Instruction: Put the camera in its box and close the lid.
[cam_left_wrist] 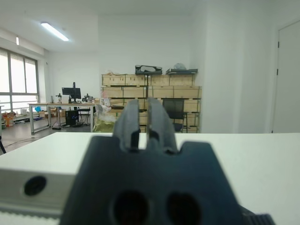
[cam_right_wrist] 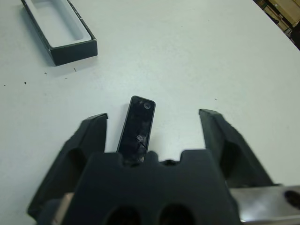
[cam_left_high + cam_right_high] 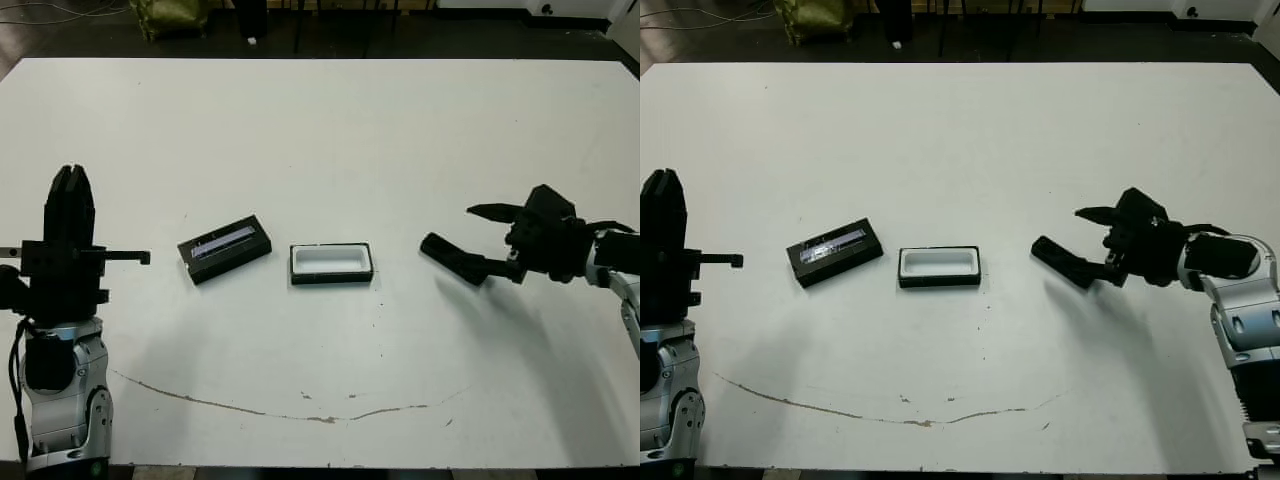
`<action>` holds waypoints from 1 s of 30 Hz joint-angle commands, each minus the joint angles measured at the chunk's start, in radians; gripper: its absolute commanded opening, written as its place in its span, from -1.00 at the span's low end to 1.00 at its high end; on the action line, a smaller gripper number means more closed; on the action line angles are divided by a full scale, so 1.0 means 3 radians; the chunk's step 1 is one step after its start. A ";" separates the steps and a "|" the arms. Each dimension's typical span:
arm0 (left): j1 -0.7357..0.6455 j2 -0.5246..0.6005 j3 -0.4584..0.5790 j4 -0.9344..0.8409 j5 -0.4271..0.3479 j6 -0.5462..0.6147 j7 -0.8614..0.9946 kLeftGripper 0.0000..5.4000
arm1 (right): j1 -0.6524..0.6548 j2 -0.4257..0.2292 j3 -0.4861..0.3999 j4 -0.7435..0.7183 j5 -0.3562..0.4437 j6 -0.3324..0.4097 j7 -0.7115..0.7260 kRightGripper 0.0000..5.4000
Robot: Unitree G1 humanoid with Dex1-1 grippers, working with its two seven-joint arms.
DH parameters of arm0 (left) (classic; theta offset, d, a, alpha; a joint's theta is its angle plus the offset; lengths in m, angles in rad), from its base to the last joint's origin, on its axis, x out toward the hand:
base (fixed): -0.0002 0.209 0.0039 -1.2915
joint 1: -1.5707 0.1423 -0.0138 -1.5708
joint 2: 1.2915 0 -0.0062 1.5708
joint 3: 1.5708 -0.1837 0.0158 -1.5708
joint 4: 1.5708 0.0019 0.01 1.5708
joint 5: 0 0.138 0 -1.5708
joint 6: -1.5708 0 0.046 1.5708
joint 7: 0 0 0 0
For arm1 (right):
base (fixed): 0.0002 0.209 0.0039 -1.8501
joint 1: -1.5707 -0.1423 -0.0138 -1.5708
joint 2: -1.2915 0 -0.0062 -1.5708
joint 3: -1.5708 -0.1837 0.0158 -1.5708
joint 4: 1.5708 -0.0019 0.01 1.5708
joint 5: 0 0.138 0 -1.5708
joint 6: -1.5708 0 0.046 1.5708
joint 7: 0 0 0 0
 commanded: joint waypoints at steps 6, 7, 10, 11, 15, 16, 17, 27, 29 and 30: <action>0.0039 0.0015 -0.0008 0.0020 -0.0001 0.0047 -0.0019 -1.00 | 0.0009 0.0067 0.0069 0.0202 -0.0030 -0.0036 0.0023 0.01; 0.0034 0.0017 -0.0008 0.0029 0.0007 0.0035 -0.0023 -1.00 | -0.0002 0.0074 0.0080 0.0262 -0.0038 -0.0105 0.0043 -0.06; 0.0025 0.0012 -0.0011 0.0041 0.0027 0.0015 -0.0019 -1.00 | -0.0025 0.0071 0.0127 0.0306 -0.0057 -0.0123 0.0074 -0.17; 0.0023 0.0008 -0.0013 0.0043 0.0028 0.0011 -0.0018 -1.00 | -0.0026 0.0071 0.0140 0.0307 -0.0067 -0.0138 0.0077 -0.21; 0.0020 0.0010 -0.0018 0.0046 0.0027 0.0012 -0.0022 -1.00 | -0.0026 0.0085 0.0174 0.0325 -0.0084 -0.0153 0.0082 -0.25; 0.0016 0.0011 -0.0018 0.0052 0.0031 0.0003 -0.0024 -1.00 | -0.0024 0.0102 0.0174 0.0355 -0.0071 -0.0143 0.0087 -0.27; 0.0012 0.0011 -0.0018 0.0056 0.0030 -0.0002 -0.0026 -1.00 | -0.0026 0.0117 0.0178 0.0389 -0.0065 -0.0131 0.0092 -0.30; 0.0033 0.0013 -0.0023 0.0016 0.0065 0.0056 0.0021 -1.00 | -0.0137 0.0253 0.0189 0.1001 -0.0080 -0.0468 0.0222 -0.78; 0.0031 0.0007 -0.0022 0.0022 0.0059 0.0040 0.0019 -1.00 | -0.0159 0.0275 0.0201 0.1105 -0.0081 -0.0483 0.0255 -0.87; 0.0031 0.0006 -0.0023 0.0020 0.0043 0.0045 0.0012 -1.00 | -0.0166 0.0272 0.0222 0.1132 -0.0107 -0.0476 0.0257 -0.89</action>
